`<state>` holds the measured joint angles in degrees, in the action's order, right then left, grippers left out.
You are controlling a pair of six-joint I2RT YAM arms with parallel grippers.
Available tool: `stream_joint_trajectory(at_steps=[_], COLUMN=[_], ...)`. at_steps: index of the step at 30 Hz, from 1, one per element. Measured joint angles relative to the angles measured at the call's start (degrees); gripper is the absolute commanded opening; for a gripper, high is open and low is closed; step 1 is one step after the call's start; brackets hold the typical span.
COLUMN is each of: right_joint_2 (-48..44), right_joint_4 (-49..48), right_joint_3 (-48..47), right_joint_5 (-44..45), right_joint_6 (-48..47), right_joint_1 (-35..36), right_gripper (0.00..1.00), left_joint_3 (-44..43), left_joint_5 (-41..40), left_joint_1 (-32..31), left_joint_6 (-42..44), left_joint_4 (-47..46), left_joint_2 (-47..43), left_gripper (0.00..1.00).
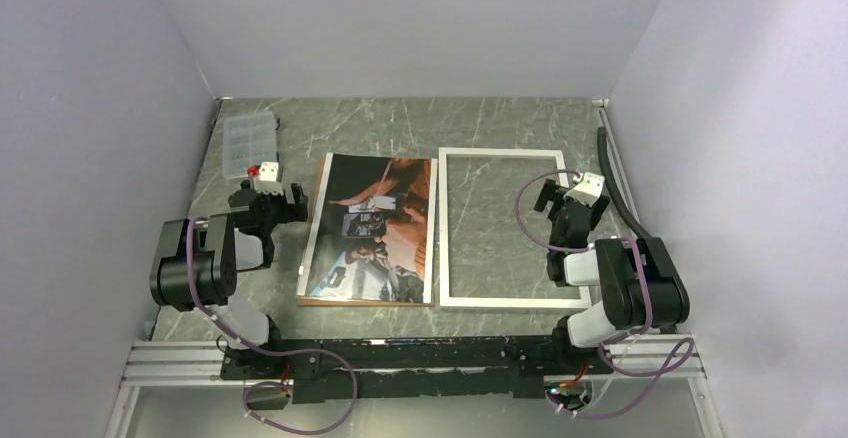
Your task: Put the photo into the frame
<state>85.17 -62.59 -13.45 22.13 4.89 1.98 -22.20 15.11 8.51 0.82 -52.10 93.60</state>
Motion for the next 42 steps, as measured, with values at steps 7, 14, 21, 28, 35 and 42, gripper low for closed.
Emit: stream_joint_trajectory(at_steps=[7,14,21,28,35,42], right_joint_2=[0.00,0.00,0.00,-5.66,-21.03,-15.06], right_joint_4=[0.00,0.00,0.00,7.82,33.09,49.70], right_joint_3=[0.00,0.00,-0.02,-1.70,-19.37,-35.76], right_joint_5=[0.07,0.09,0.04,4.57,0.83,-17.99], right_joint_6=[-0.02,-0.02,-0.02,-2.10,7.67,25.16], right_joint_1=[0.00,0.04,0.11,4.31,9.64,6.67], right_gripper=[1.00,1.00,1.00,1.00,1.00,1.00], left_joint_3=[0.00,0.00,0.00,-9.64,-28.50,-43.82], left_joint_5=[0.00,0.00,0.00,-0.26,1.14,1.31], left_joint_1=[0.02,0.00,0.00,0.02,0.02,0.07], left_joint_6=[0.00,0.00,-0.02,0.02,-0.48,0.02], left_joint_4=[0.00,0.00,-0.02,18.95,42.29,67.10], left_joint_2=[0.00,0.00,0.00,-4.81,-11.50,-11.54], left_gripper=[0.95,0.95,0.95,0.95,0.95,0.95])
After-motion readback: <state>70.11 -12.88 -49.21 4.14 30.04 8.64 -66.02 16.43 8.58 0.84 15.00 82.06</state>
